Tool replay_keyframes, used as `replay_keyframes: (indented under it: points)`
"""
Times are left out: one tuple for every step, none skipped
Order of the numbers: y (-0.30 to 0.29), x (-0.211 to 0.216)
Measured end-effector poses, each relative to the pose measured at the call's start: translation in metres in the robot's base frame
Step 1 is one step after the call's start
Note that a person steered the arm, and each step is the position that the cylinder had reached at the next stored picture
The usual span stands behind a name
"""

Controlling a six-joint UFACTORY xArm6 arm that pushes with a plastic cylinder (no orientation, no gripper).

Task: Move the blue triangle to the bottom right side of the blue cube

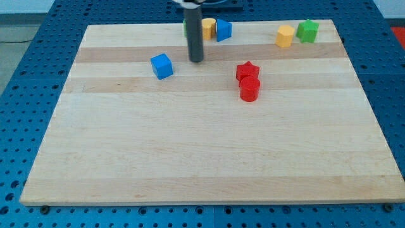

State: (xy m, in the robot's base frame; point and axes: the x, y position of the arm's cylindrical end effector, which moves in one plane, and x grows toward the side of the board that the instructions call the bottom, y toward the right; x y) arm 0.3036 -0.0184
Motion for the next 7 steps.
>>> replay_keyframes:
  points:
    - [0.029, -0.027]
    - [0.072, -0.058]
    - [0.120, -0.079]
    - [0.100, -0.110]
    - [0.075, -0.108]
    - [0.045, -0.089]
    - [0.034, -0.073]
